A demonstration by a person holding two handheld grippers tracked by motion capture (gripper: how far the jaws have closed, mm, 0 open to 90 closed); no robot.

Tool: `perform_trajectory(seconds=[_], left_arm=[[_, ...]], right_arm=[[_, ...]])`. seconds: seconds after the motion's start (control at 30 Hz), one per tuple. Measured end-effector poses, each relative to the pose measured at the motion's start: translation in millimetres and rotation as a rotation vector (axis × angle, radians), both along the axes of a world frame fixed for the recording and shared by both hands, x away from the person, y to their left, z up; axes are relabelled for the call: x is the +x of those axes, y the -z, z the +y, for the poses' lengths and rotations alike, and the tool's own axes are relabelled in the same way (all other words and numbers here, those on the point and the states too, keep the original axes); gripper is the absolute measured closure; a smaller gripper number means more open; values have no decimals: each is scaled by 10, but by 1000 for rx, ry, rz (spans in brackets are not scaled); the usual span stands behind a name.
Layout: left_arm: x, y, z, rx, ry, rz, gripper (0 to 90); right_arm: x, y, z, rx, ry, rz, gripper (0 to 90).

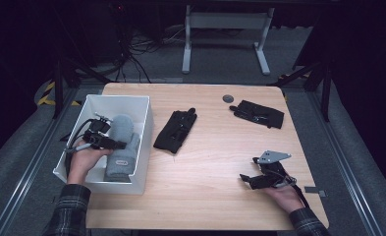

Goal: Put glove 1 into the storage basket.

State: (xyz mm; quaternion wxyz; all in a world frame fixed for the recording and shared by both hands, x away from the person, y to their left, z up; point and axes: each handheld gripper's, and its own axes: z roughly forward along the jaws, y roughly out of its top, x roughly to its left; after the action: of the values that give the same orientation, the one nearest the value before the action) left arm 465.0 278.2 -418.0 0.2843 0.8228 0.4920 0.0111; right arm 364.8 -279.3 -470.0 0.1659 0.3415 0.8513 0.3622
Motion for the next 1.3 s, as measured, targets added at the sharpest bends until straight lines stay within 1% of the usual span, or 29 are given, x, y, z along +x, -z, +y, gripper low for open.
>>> perform_trajectory(seconds=[0.07,0.13,0.17,0.2,0.23,0.3,0.37,0.43,0.5,0.57,0.6,0.67,0.73,0.77,0.87,0.93,1.0,1.1,1.17,1.3], left_arm=[[1,-11,11,14,-26,-11,427],[-7,-31,15,31,-61,-42,314],[-12,-48,18,39,-81,-49,271],[-16,-67,15,34,-89,-57,247],[-17,-81,1,39,-101,-66,225],[-19,-137,-48,80,-125,-80,166],[-28,-199,-62,89,-141,-107,147],[-34,-280,-63,84,-152,-125,130],[-44,-355,-76,79,-152,-144,125],[-56,-426,-97,68,-138,-160,122],[-66,-460,-114,52,-133,-164,122],[-87,-539,-142,41,-112,-179,122],[-115,-623,-176,18,-101,-189,122],[-128,-668,-192,13,-90,-203,123],[-178,-810,-266,-12,-60,-227,123],[-212,-896,-324,-18,-48,-251,123],[-247,-969,-385,-45,-32,-265,123],[-298,-1054,-495,-71,-1,-278,123],[-337,-1098,-586,-79,22,-292,123],[-415,-1144,-803,-106,73,-309,123]], right_arm=[[0,0,0,0,0,0,151],[0,0,0,0,0,0,151],[0,0,0,0,0,0,151],[0,0,0,0,0,0,151],[0,0,0,0,0,0,151],[0,0,0,0,0,0,151],[0,0,0,0,0,0,151],[0,0,0,0,0,0,151],[0,0,0,0,0,0,150],[0,0,0,0,0,0,151],[0,0,0,0,0,0,150],[0,0,0,0,0,0,151],[0,0,0,0,0,0,151],[0,0,0,0,0,0,150],[0,0,0,0,0,0,151],[-1,0,0,0,1,0,151],[0,0,0,0,0,0,151],[0,0,0,0,0,0,150],[0,0,0,0,1,0,150],[-1,0,1,-1,2,0,147]])
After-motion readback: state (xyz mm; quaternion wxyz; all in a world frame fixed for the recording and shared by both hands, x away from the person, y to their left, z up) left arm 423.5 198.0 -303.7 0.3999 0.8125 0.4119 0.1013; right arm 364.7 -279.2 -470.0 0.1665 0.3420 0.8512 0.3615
